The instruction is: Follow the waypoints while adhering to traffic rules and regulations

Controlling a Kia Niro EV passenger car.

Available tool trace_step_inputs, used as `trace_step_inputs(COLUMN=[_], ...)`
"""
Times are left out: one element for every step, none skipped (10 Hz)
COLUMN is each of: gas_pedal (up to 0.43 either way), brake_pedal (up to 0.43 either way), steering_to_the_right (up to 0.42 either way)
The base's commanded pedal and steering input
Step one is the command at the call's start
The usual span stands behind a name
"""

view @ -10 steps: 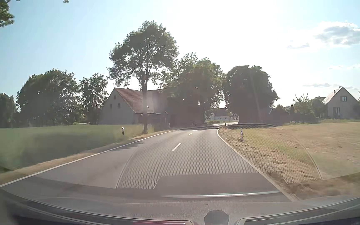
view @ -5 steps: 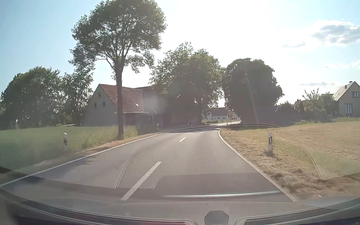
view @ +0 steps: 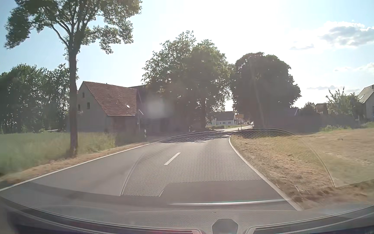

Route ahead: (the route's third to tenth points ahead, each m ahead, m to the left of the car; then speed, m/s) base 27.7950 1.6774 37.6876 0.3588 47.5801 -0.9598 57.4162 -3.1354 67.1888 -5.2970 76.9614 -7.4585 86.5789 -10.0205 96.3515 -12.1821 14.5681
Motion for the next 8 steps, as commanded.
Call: trace_step_inputs(gas_pedal=[0.0, 0.0, 0.0, 0.0, 0.0, 0.0, 0.0, 0.0], brake_pedal=[0.006, 0.006, 0.006, 0.006, 0.006, 0.006, 0.006, 0.006], steering_to_the_right=[0.009, 0.009, 0.009, 0.009, 0.01, 0.014, 0.019, 0.021])
